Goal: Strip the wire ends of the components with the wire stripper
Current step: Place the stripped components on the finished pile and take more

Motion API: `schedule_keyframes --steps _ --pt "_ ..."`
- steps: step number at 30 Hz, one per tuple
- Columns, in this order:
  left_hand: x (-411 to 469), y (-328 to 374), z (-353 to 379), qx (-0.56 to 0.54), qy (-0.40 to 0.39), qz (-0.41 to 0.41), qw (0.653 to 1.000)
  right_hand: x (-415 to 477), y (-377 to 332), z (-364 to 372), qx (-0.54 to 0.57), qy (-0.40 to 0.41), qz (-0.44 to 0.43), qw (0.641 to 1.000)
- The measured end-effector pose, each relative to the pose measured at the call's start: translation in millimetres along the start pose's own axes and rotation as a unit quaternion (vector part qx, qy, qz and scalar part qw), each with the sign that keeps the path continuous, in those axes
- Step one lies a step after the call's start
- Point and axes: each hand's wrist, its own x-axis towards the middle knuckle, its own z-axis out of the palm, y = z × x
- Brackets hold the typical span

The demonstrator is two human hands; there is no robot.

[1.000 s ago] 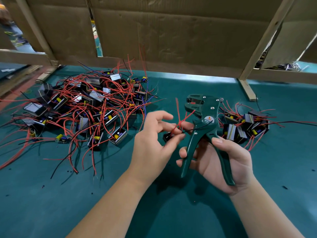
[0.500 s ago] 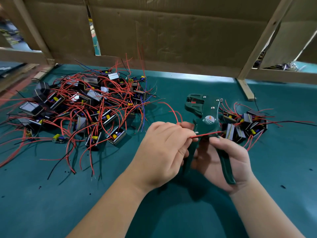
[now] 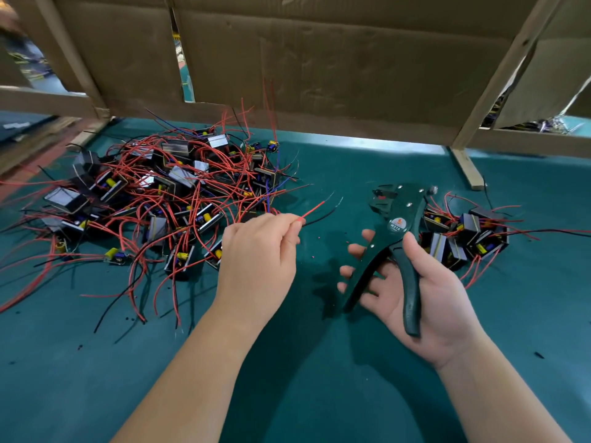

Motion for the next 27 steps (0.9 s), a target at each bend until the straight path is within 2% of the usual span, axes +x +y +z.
schedule_keyframes --steps 7,12,16,18,21,27 --pt "-2 0 3 -0.115 -0.020 0.008 0.993 -5 0 1 0.002 -0.040 -0.010 0.999" --pt "-2 -1 6 -0.217 -0.027 -0.121 0.968 -9 2 0 -0.006 -0.071 0.017 0.997" --pt "1 -2 4 -0.249 -0.007 -0.147 0.957 -10 1 -1 -0.051 -0.070 0.004 0.996" --pt "3 0 2 -0.306 -0.013 -0.177 0.936 -11 0 0 -0.087 -0.065 -0.003 0.994" --pt "3 2 0 -0.363 -0.059 -0.212 0.905 -13 0 3 -0.092 -0.079 -0.024 0.992" --pt "-2 9 7 -0.357 -0.176 -0.180 0.900 -18 1 9 -0.059 -0.157 -0.021 0.986"
